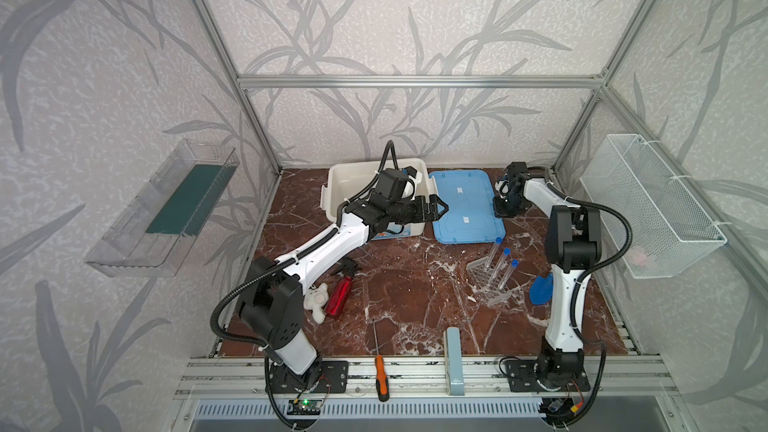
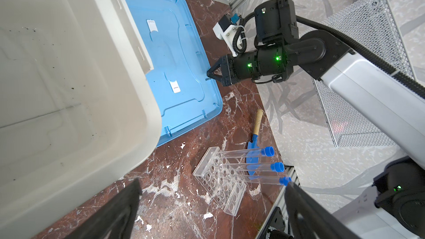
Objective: Organize the chemistry lab equipment
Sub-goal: 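Grasp the blue lid edge with the right gripper while the left moves to the lid, then lift the blue lid upright with both grippers holding opposite edges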
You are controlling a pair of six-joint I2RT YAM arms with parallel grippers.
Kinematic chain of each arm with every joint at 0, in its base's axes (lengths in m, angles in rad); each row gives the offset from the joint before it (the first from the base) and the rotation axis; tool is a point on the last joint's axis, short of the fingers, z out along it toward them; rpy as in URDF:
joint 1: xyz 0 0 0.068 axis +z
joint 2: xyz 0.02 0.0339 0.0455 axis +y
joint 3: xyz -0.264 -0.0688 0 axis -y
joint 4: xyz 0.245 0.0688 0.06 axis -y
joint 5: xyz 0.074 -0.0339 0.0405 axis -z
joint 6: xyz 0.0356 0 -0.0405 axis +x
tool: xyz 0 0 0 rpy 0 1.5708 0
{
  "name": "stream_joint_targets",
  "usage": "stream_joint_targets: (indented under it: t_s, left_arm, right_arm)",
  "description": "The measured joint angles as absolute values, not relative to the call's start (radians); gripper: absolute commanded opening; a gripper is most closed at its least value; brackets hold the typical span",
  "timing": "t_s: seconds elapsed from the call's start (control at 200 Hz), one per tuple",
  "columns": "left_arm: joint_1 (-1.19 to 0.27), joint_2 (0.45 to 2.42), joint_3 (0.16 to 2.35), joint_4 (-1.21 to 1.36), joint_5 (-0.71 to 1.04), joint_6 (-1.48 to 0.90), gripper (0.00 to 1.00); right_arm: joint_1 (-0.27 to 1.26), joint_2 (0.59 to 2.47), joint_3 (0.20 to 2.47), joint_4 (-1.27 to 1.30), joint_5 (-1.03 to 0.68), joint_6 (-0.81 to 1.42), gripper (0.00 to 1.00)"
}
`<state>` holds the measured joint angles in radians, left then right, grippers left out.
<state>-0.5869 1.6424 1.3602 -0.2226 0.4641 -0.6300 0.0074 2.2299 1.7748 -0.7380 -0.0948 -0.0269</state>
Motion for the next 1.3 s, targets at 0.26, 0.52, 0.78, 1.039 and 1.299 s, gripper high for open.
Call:
stream_joint_targets:
  t_s: [0.26, 0.52, 0.78, 1.039, 1.299]
  left_arm:
    - [-0.587, 1.642, 1.345, -0.19, 0.476, -0.643, 0.97]
    - [-0.581, 1.642, 1.328, -0.131, 0.504, -0.652, 0.96]
    - [-0.554, 1.62, 1.282, -0.037, 0.523, -0.643, 0.99]
    - [-0.505, 1.575, 1.203, 0.207, 0.535, -0.652, 0.99]
    - [-0.489, 1.629, 1.198, 0.443, 0.583, -0.701, 0.94]
  right_arm:
    - [0.006, 2.014, 1.747, -0.731, -0.068, -0.01, 0.0]
    - [0.001, 1.89, 1.751, -0.732, -0.051, 0.003, 0.0]
    - [0.001, 1.708, 1.699, -0.73, -0.003, 0.009, 0.0]
    - [0.0, 1.502, 1.63, -0.711, -0.047, 0.044, 0.0]
    - [-0.001, 1.329, 1.556, -0.689, -0.227, 0.128, 0.0]
